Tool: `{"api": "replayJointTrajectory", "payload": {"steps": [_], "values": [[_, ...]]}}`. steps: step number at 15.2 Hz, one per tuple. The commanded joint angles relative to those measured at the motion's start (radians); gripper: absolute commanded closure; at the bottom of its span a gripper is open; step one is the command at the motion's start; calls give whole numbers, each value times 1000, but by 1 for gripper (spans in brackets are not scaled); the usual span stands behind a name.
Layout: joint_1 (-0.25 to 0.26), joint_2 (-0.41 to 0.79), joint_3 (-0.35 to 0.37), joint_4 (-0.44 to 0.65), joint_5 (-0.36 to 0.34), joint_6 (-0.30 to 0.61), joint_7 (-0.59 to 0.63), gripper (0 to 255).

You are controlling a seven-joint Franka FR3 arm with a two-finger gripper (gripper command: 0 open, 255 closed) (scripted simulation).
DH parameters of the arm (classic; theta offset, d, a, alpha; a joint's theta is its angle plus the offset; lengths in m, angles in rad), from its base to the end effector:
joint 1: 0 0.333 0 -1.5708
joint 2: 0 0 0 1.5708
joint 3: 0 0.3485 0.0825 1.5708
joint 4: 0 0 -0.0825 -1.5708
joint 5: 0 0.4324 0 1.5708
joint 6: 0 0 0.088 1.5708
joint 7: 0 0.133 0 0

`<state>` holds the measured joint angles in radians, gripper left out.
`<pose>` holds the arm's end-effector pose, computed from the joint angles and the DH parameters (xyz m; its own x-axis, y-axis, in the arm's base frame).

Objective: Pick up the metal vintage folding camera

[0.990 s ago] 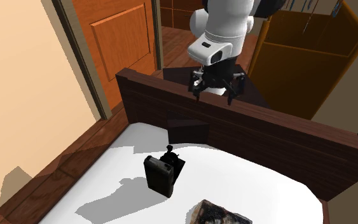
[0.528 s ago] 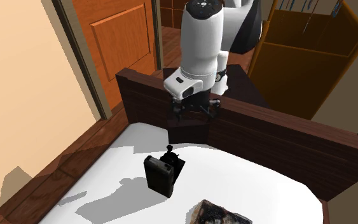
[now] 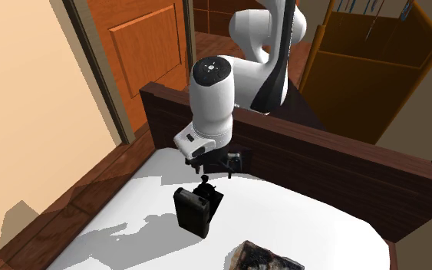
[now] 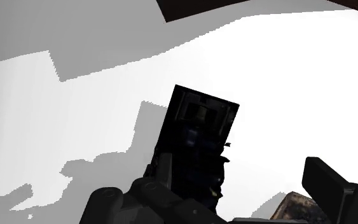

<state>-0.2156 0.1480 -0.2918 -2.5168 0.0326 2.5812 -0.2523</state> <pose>0.4191 -0.2388 0.1824 0.9573 -0.2777 -0.0807 -0.2780 -0.9606 0.0074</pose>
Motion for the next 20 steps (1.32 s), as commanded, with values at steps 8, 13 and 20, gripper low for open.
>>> {"api": "replayJointTrajectory", "payload": {"steps": [8,13,20], "values": [[-55,203,35,74,98,112,-86,0],[-67,242,50,83,117,141,-99,255],[-67,243,50,84,117,141,-99,255]]}}
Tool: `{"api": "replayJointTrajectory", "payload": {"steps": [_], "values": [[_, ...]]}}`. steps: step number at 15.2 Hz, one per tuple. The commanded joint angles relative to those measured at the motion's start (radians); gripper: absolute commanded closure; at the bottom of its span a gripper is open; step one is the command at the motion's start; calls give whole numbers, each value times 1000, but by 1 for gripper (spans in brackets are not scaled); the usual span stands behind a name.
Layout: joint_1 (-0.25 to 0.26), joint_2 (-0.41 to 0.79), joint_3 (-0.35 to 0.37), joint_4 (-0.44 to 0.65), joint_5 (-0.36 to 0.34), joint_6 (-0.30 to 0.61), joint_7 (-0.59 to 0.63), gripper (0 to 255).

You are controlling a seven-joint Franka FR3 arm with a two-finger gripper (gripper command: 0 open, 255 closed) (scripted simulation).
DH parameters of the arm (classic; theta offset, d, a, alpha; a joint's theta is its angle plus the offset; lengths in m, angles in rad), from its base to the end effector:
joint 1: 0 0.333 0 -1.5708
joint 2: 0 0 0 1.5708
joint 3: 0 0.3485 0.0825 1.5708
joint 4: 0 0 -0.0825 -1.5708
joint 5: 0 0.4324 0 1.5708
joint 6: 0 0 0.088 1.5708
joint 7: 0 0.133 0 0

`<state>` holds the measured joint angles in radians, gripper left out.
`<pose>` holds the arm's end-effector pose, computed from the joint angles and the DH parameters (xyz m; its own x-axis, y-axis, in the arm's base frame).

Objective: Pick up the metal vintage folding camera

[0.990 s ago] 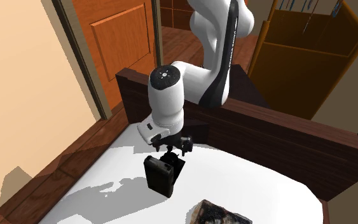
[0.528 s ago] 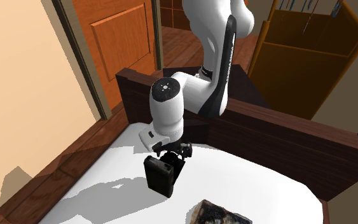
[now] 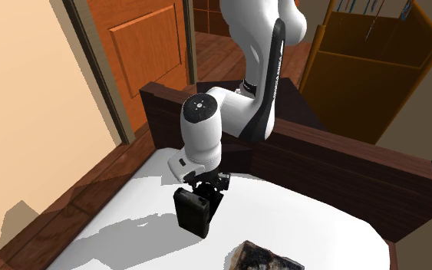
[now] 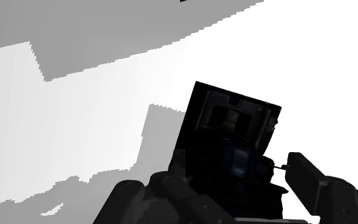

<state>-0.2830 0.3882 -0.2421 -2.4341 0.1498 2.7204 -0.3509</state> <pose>0.4236 -0.2639 0.1047 0.9511 -0.2951 -0.0914 -0.2953 -0.9553 0.0109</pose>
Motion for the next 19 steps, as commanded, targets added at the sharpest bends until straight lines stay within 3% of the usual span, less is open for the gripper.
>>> {"api": "replayJointTrajectory", "payload": {"steps": [1,19], "values": [[0,2,0,1,0,2,0,255],[50,-219,-71,-26,-117,-185,78,255]]}}
